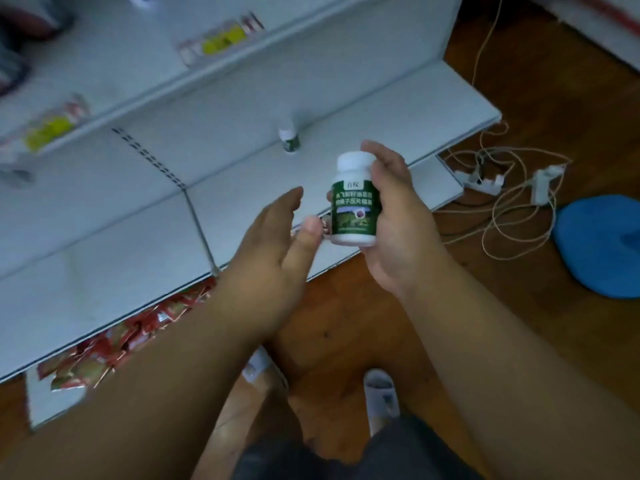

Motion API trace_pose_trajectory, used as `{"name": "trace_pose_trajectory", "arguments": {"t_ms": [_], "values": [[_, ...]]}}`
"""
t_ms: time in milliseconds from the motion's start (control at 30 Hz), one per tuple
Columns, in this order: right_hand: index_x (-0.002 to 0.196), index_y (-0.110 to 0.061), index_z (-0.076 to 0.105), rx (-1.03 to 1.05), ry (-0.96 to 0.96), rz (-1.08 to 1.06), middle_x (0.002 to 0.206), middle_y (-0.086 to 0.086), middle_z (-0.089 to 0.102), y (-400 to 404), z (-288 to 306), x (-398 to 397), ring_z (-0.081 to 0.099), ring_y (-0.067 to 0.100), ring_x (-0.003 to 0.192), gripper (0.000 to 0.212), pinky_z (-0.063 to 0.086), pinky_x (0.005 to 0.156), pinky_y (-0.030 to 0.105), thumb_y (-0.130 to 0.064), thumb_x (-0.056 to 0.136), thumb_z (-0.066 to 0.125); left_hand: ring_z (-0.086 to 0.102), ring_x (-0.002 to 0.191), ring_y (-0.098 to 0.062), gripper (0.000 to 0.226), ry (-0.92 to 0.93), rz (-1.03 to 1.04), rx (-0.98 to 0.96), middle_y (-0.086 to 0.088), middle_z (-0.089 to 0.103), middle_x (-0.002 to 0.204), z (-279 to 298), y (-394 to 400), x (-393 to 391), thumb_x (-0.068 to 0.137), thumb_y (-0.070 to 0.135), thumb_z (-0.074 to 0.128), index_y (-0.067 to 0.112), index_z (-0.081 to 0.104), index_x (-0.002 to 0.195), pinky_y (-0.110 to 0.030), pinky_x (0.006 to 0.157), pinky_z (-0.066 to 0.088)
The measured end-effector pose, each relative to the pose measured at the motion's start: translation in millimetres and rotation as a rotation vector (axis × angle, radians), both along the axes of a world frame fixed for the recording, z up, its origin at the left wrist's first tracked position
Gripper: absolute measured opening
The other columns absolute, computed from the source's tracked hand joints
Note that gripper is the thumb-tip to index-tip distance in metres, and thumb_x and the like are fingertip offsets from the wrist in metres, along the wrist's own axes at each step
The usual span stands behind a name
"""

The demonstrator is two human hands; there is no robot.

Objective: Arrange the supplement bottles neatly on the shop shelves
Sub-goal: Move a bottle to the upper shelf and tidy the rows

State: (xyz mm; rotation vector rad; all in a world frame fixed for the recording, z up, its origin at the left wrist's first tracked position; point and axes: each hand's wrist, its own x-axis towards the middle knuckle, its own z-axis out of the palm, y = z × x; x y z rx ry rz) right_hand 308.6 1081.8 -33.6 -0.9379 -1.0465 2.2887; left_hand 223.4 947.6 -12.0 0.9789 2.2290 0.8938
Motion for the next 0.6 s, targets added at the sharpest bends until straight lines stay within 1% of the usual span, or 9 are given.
{"name": "trace_pose_trajectory", "arguments": {"t_ms": [67,133,233,267,333,400,433,500,600], "values": [[0.122,-0.036,0.057,0.073,0.019,0.080,0.106,0.008,0.063,-13.3,51.7,26.9,0.063,0.025,0.088,0.024,0.051,0.075,0.053,-0.030,0.103,0.042,0.032,0.137,-0.006,0.087,0.082,-0.043,-0.023,0.005,0.035,0.153,51.7,-22.1,31.9,0.082,0.078,0.018,0.026,0.027,0.152,-0.026,0.108,0.026],[0.122,-0.036,0.058,0.122,0.072,0.162,0.113,0.013,0.065,-27.5,101.9,32.3,0.064,0.026,0.089,0.025,0.053,0.077,0.058,-0.038,0.101,0.045,0.029,0.136,-0.002,0.094,0.158,-0.017,-0.015,0.005,0.033,0.154,102.2,-44.8,41.2,0.080,0.085,0.014,0.026,0.023,0.153,-0.025,0.107,0.024],[0.127,-0.026,0.053,0.152,0.181,0.261,0.119,0.029,0.059,-56.5,176.3,21.3,0.065,0.028,0.080,0.049,0.057,0.064,0.041,-0.057,0.090,0.044,0.022,0.130,0.009,0.091,0.282,0.066,0.006,0.009,0.029,0.156,170.1,-80.8,42.6,0.080,0.084,0.013,0.031,0.018,0.154,-0.023,0.105,0.021],[0.126,-0.026,0.052,0.188,0.216,0.322,0.115,0.028,0.060,-69.1,195.5,18.1,0.065,0.028,0.078,0.053,0.056,0.063,0.038,-0.061,0.087,0.046,0.021,0.131,0.009,0.088,0.301,0.096,0.009,0.010,0.028,0.156,187.6,-95.5,46.5,0.081,0.082,0.015,0.033,0.017,0.154,-0.023,0.105,0.021],[0.120,-0.026,0.052,0.285,0.236,0.458,0.100,0.014,0.065,-100.9,226.8,11.3,0.067,0.027,0.074,0.054,0.056,0.065,0.039,-0.064,0.083,0.054,0.022,0.137,0.004,0.084,0.311,0.175,0.008,0.013,0.025,0.157,214.2,-130.8,59.4,0.082,0.079,0.017,0.036,0.014,0.153,-0.023,0.106,0.021],[0.121,-0.020,0.051,0.330,0.256,0.534,0.093,0.007,0.066,-135.4,247.7,-0.2,0.069,0.029,0.074,0.059,0.056,0.067,0.042,-0.060,0.078,0.058,0.023,0.139,0.001,0.084,0.329,0.253,-0.004,0.015,0.024,0.157,233.6,-169.5,66.5,0.081,0.081,0.016,0.038,0.013,0.153,-0.024,0.107,0.023],[0.122,-0.019,0.051,0.343,0.280,0.576,0.093,0.006,0.066,-155.0,258.0,-8.5,0.069,0.030,0.076,0.058,0.056,0.067,0.042,-0.058,0.079,0.060,0.023,0.140,0.000,0.084,0.345,0.297,-0.010,0.016,0.024,0.157,243.6,-190.6,65.7,0.081,0.082,0.015,0.038,0.013,0.152,-0.025,0.108,0.025],[0.115,-0.023,0.055,0.385,0.327,0.655,0.094,0.005,0.067,-198.1,278.7,-27.8,0.068,0.029,0.082,0.047,0.056,0.068,0.040,-0.056,0.081,0.061,0.022,0.140,0.000,0.082,0.374,0.383,-0.025,0.016,0.023,0.157,261.7,-234.3,58.1,0.082,0.081,0.015,0.039,0.013,0.152,-0.025,0.108,0.024],[0.110,-0.024,0.056,0.475,0.360,0.726,0.095,0.005,0.065,-273.0,299.4,-56.2,0.065,0.015,0.080,0.032,0.055,0.064,0.031,-0.046,0.087,0.054,0.020,0.141,-0.001,0.085,0.408,0.495,-0.060,0.017,0.022,0.157,280.1,-306.4,46.9,0.079,0.083,0.012,0.039,0.011,0.152,-0.025,0.109,0.022]]}}
